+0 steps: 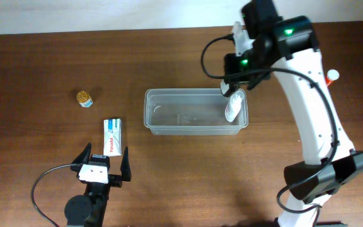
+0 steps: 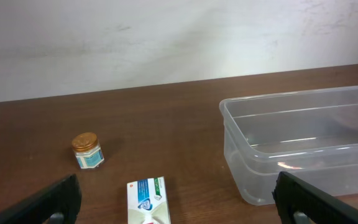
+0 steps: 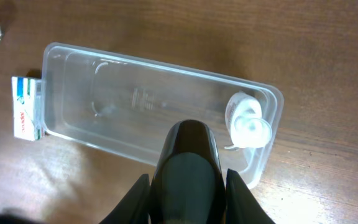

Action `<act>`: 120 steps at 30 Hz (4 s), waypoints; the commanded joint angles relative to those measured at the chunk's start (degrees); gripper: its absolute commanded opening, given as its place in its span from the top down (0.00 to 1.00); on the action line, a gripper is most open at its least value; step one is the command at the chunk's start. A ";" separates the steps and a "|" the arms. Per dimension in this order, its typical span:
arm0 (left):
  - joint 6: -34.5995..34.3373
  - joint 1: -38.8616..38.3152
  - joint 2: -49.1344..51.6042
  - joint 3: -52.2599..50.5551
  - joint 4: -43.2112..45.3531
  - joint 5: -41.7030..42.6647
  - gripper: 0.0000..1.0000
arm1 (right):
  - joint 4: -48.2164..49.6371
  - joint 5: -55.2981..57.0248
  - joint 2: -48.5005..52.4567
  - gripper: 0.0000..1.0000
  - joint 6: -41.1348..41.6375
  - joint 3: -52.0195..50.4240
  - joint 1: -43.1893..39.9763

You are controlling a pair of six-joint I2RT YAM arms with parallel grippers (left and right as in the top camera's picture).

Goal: Pack container
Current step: 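Lift the brown bottle and carry it over the container, then lower the brown bottle into the container beside the spray bottle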

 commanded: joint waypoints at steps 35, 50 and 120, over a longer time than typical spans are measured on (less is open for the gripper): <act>0.92 0.26 -0.28 -0.35 0.04 0.61 0.01 | 5.88 9.03 14.14 0.78 7.82 -7.08 5.05; 0.92 0.26 -0.28 -0.35 0.04 0.59 0.01 | 10.27 9.20 14.16 0.77 10.40 -11.04 4.07; 0.92 0.26 -0.28 -0.35 0.04 0.61 0.01 | 10.21 -5.70 14.14 0.86 -3.32 -13.35 7.13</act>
